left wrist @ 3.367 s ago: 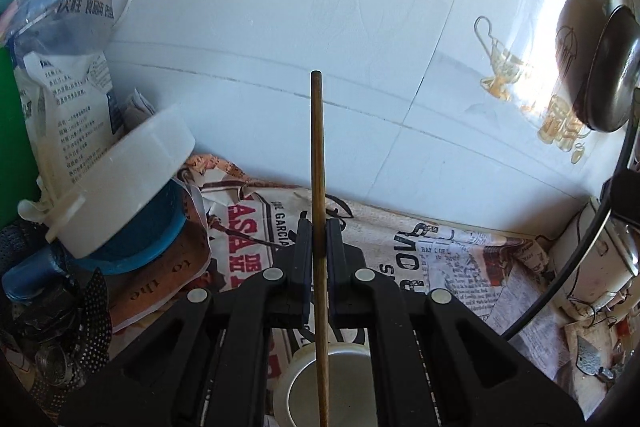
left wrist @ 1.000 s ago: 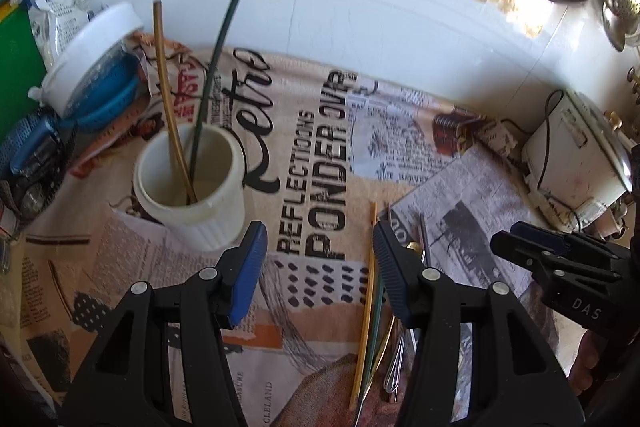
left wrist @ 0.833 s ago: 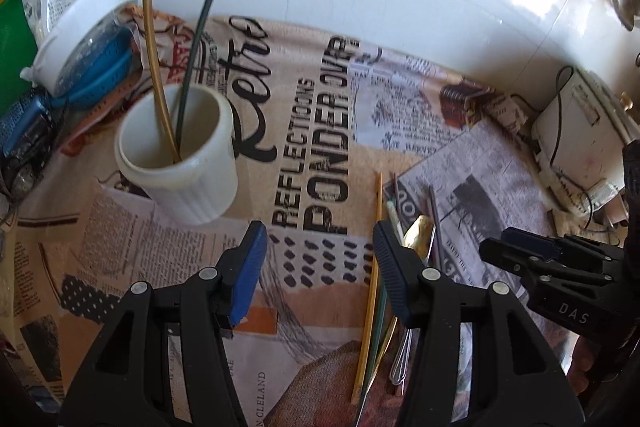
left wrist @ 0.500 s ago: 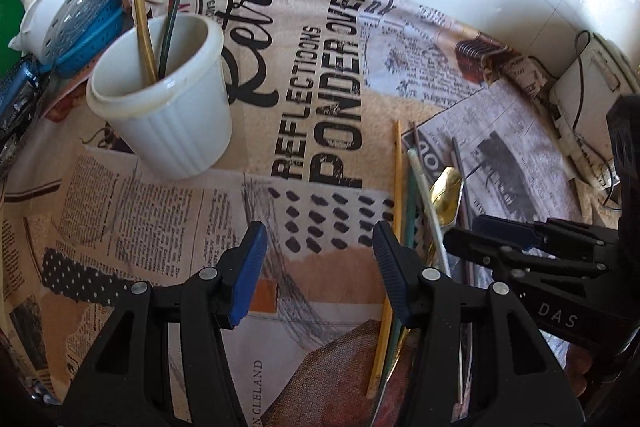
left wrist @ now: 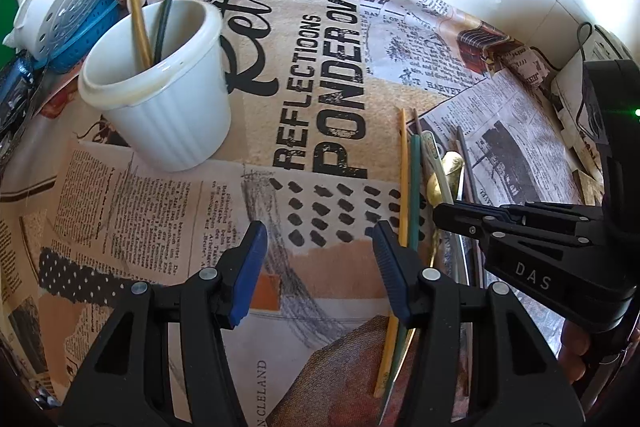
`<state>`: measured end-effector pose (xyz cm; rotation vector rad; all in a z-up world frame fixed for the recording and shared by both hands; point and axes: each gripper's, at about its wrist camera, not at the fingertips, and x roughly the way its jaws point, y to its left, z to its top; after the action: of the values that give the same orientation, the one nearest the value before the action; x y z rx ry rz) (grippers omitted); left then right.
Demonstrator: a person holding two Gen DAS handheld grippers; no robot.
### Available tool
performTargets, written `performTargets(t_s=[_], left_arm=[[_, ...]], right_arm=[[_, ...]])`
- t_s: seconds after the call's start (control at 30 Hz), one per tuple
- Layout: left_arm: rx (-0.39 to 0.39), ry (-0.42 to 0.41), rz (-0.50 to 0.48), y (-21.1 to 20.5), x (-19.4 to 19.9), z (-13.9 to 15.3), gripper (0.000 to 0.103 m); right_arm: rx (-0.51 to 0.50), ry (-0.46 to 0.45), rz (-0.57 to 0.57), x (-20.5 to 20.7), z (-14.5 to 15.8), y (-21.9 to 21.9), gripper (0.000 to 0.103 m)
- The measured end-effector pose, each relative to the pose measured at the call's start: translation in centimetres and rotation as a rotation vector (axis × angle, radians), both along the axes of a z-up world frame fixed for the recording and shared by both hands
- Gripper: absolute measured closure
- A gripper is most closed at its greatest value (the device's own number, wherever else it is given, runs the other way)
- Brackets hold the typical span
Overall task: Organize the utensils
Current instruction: 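Move both open tools back to the utensil pile, then grasp a white patterned stick with the right tool while the left tool grasps the gold spoon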
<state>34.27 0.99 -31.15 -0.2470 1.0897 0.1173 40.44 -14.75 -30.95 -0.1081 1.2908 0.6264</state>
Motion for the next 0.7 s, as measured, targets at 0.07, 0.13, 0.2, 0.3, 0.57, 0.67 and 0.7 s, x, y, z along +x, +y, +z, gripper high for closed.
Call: performTargets(t_s=[0.07,0.13,0.2,0.3,0.57,0.67,0.7], left_arm=[[-0.003,0.001,-0.016,-0.4,0.3,0.1,0.049],[-0.001,0.008,-0.039,-1.1,0.7,0.1,0.049],[-0.001,0.014,-0.061,-1.7,1.1,0.1,0.049],[-0.006,0.022,-0.104,-3.0,1.7,-0.1,0.049],[-0.004,0.053,-0.202,-6.7,4.2,-1.2,0.049],[0.003,0.064,-0.242,-7.9,5.3,-1.7,0.051],[0.007,0.071,-0.252,-8.2,5.6,-1.9,0.056]], right_arm=[[0.022,-0.001,-0.016,-0.1,0.5,-0.9,0.096],[0.04,-0.009,-0.034,-0.2,1.3,-1.9,0.097],[0.06,-0.021,-0.059,-0.3,2.1,-3.3,0.097],[0.082,-0.039,-0.107,-0.3,3.2,-5.6,0.097],[0.102,-0.08,-0.218,-0.3,4.9,-10.1,0.097],[0.113,-0.09,-0.242,-0.4,5.5,-10.9,0.097],[0.121,-0.091,-0.248,-0.5,5.6,-11.1,0.097]])
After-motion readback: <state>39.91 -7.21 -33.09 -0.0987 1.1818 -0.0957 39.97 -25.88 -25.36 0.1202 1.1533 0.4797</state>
